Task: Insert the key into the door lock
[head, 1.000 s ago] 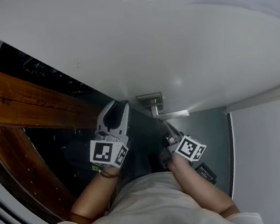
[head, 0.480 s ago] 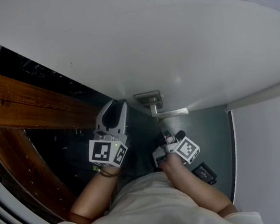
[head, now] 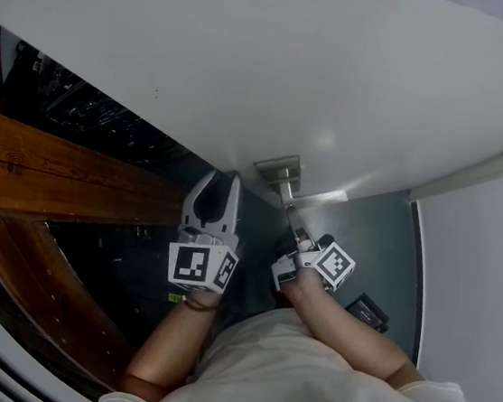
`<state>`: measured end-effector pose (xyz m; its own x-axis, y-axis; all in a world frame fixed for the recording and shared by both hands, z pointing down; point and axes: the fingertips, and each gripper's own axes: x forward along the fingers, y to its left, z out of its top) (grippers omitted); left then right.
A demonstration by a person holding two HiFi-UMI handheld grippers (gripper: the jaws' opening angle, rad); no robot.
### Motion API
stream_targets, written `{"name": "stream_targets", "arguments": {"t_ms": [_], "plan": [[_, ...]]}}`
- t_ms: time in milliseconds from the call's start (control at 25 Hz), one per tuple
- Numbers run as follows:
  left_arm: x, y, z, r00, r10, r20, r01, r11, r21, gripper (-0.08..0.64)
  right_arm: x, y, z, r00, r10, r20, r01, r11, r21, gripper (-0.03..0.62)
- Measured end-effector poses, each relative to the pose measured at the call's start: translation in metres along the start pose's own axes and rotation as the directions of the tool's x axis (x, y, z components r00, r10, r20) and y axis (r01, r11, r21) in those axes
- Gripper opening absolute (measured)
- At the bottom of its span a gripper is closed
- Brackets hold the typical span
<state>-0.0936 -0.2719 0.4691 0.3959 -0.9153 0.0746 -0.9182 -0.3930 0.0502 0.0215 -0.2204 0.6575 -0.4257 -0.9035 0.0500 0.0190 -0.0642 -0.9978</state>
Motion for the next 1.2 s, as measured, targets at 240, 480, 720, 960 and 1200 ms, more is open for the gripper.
{"name": "stream_targets", "arguments": {"t_ms": [240,480,720,960,1200], "plan": [[-0.001,0.000,0.000,1.000,-0.007,0.002,0.007,1.000,-0.009,0.097,0.014,0.001,0.002,1.000,0.021,0.014,-0.021,1.000,-0.022,0.020],[0.001,0.000,0.003,1.000,-0.012,-0.005,0.012,1.000,-0.004,0.097,0.017,0.003,0.002,0.999,0.043,0.019,-0.042,0.998,-0.037,0.021],[0.002,0.000,0.002,1.000,-0.011,-0.005,0.011,1.000,-0.008,0.097,0.016,0.004,0.001,0.999,0.037,-0.003,-0.038,0.997,-0.071,0.025],[0.000,0.000,0.000,1.000,-0.005,-0.015,0.005,1.000,0.007,0.097,0.002,0.011,-0.006,0.998,0.021,-0.057,-0.028,0.992,-0.122,0.026],[-0.017,0.002,-0.003,1.000,0.016,-0.024,-0.017,1.000,-0.022,0.097,-0.011,0.038,-0.018,0.987,0.025,-0.158,-0.071,0.954,-0.292,0.037]]}}
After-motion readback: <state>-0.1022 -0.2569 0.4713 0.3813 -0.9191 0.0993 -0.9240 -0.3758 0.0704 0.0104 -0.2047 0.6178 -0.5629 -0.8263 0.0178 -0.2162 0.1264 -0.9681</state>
